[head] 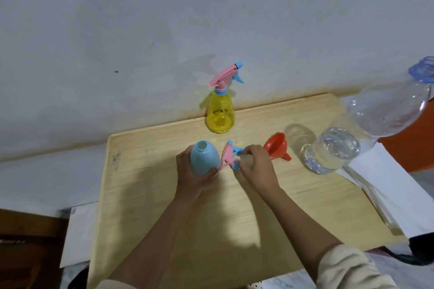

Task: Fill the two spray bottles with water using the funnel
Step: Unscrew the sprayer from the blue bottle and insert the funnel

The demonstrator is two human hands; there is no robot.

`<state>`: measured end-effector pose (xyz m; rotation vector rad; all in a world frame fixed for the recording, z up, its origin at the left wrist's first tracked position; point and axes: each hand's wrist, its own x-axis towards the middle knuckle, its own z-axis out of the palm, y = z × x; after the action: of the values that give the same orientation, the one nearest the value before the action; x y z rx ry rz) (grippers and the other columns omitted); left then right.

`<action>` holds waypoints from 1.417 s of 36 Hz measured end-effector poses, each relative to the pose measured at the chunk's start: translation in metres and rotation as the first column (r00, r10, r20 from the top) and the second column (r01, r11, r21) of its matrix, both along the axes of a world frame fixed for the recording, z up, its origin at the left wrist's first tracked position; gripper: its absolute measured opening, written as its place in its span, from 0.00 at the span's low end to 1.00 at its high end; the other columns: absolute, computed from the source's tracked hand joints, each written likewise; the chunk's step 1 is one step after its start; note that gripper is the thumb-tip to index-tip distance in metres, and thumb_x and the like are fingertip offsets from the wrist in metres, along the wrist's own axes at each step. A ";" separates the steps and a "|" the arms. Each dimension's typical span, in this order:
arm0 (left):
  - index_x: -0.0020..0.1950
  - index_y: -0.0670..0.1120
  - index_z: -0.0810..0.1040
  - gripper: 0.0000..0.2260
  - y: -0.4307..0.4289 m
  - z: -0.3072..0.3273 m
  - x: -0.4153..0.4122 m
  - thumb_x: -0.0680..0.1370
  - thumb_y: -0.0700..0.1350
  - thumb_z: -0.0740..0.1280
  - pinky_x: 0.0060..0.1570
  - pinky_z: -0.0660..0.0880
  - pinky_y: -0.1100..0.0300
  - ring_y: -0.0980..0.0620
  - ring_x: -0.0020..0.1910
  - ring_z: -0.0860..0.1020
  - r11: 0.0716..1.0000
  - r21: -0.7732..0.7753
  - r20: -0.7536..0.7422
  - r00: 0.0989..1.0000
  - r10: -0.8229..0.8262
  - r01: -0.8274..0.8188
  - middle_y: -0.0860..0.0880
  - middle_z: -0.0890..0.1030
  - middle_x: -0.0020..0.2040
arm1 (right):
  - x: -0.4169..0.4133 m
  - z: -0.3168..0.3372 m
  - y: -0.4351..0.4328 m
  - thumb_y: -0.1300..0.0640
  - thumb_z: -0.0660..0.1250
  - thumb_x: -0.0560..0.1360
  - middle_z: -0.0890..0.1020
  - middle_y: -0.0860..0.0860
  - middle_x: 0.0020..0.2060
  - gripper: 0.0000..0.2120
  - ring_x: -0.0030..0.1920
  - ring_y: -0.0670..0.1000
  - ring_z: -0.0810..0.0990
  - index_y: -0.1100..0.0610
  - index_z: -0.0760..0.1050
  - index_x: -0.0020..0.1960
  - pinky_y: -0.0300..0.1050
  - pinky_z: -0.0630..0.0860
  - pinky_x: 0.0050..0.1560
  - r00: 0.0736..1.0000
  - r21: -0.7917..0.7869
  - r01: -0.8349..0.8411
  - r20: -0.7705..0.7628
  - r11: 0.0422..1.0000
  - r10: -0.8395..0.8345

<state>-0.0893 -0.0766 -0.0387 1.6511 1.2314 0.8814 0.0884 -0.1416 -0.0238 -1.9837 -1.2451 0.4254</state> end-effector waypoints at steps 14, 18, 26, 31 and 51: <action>0.64 0.58 0.64 0.39 -0.009 0.007 0.003 0.56 0.63 0.73 0.57 0.73 0.55 0.61 0.56 0.70 0.997 -0.064 0.017 0.999 0.046 -0.045 0.53 0.68 0.61 | 0.062 0.024 -0.006 0.44 0.80 0.57 0.53 0.55 0.75 0.58 0.74 0.57 0.54 0.58 0.49 0.75 0.56 0.63 0.69 0.988 -0.335 0.152 0.086 0.930 -0.130; 0.64 0.60 0.64 0.38 -0.011 0.010 0.003 0.57 0.63 0.74 0.56 0.73 0.58 0.64 0.57 0.70 0.995 -0.085 0.035 0.998 0.061 -0.058 0.55 0.69 0.61 | 0.062 0.023 -0.003 0.51 0.80 0.60 0.59 0.56 0.73 0.54 0.72 0.58 0.59 0.59 0.51 0.74 0.56 0.67 0.64 0.990 -0.343 0.138 0.058 0.929 -0.126; 0.64 0.59 0.66 0.39 -0.015 0.016 0.005 0.56 0.62 0.74 0.56 0.73 0.58 0.56 0.59 0.72 0.990 -0.119 0.026 0.996 0.084 -0.080 0.54 0.71 0.63 | 0.062 0.020 -0.008 0.56 0.77 0.63 0.64 0.55 0.68 0.46 0.67 0.57 0.65 0.58 0.54 0.72 0.53 0.72 0.58 0.991 -0.303 0.132 0.031 0.944 -0.129; 0.64 0.58 0.65 0.37 -0.015 0.016 0.007 0.61 0.55 0.79 0.57 0.73 0.56 0.54 0.60 0.71 0.990 -0.108 -0.018 0.996 0.092 -0.094 0.55 0.71 0.63 | 0.061 0.020 -0.010 0.51 0.78 0.62 0.64 0.54 0.68 0.48 0.67 0.56 0.65 0.57 0.53 0.72 0.53 0.72 0.57 0.993 -0.302 0.117 0.034 0.946 -0.112; 0.64 0.47 0.71 0.40 -0.018 0.025 0.011 0.55 0.61 0.73 0.50 0.78 0.48 0.48 0.54 0.76 0.981 -0.094 -0.078 0.984 0.162 -0.169 0.47 0.76 0.57 | -0.029 0.114 0.014 0.55 0.81 0.59 0.70 0.45 0.61 0.43 0.59 0.40 0.72 0.50 0.62 0.68 0.28 0.71 0.54 0.838 0.299 -0.080 -0.496 0.951 0.226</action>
<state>-0.0779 -0.0943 -0.0134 1.5272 1.4544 0.8537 0.0591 -0.1272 0.0900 -1.4056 -1.0401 0.7804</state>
